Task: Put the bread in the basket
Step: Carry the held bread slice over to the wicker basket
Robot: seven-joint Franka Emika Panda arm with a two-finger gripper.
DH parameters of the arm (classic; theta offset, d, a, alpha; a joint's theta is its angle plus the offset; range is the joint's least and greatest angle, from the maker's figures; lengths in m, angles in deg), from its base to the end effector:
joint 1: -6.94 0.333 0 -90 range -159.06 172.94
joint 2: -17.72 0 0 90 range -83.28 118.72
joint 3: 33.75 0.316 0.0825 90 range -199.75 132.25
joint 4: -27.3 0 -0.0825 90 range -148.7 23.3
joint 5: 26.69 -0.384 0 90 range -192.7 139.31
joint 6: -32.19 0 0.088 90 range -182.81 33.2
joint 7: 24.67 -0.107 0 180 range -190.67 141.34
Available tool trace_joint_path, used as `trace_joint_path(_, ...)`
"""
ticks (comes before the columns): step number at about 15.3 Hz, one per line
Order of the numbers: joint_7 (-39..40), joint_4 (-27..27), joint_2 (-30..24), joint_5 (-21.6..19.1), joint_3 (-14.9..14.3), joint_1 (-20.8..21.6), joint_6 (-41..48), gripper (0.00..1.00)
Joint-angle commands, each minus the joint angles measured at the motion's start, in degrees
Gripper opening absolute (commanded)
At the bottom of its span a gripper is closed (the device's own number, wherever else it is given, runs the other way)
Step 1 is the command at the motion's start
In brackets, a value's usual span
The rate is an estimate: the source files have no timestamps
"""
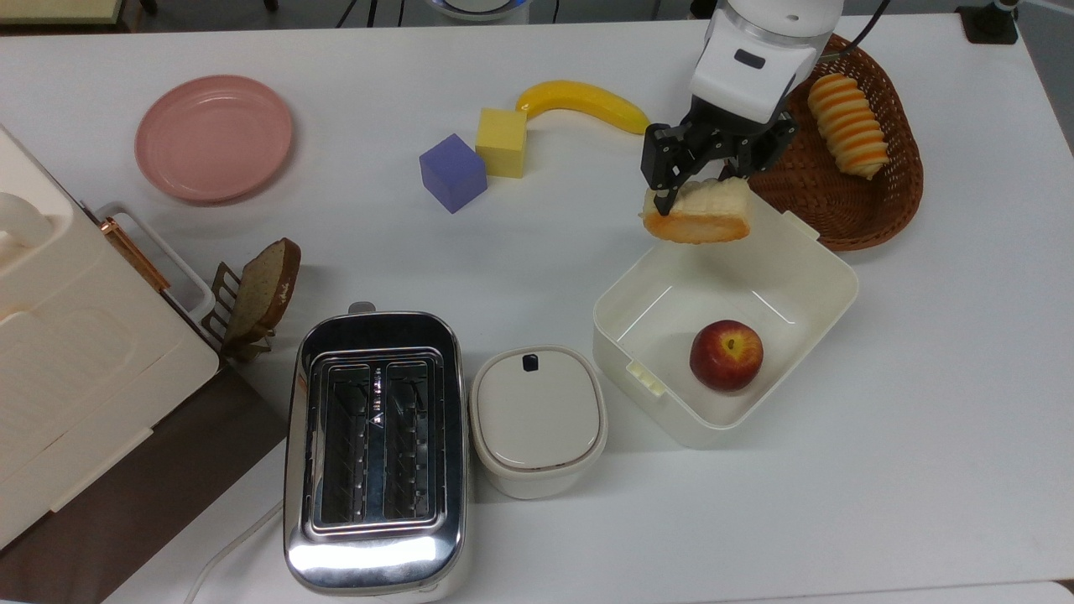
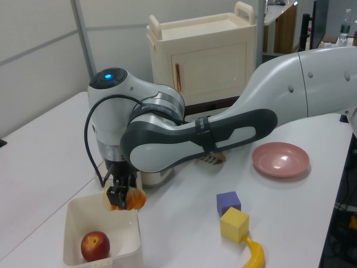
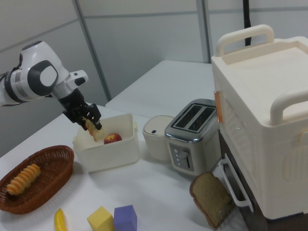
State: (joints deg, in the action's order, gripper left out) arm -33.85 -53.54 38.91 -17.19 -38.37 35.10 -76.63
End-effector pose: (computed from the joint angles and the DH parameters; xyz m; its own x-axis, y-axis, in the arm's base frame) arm 0.6284 0.2701 0.5046 0.9413 0.3061 0.1423 0.2815 -0.9445 0.1696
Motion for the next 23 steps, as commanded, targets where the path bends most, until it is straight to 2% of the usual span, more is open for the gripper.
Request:
trace_joint_path(1,-1.1,0.68,-0.01,0.6,-0.75,1.02,0.2,0.65)
trace_joint_path(5,-1.1,0.68,-0.36,0.34,-0.75,1.19,0.46,0.65)
trace_joint_path(8,-1.01,0.68,-0.89,-0.36,-0.31,1.72,4.05,0.65)
trace_joint_path(11,-1.19,0.33,-1.24,-0.63,0.13,5.41,6.34,0.65)
trace_joint_path(18,-2.42,0.16,-2.47,-0.89,0.31,7.34,10.21,0.65)
trace_joint_path(23,-2.6,-1.69,-2.21,-4.14,0.31,12.34,13.64,0.71)
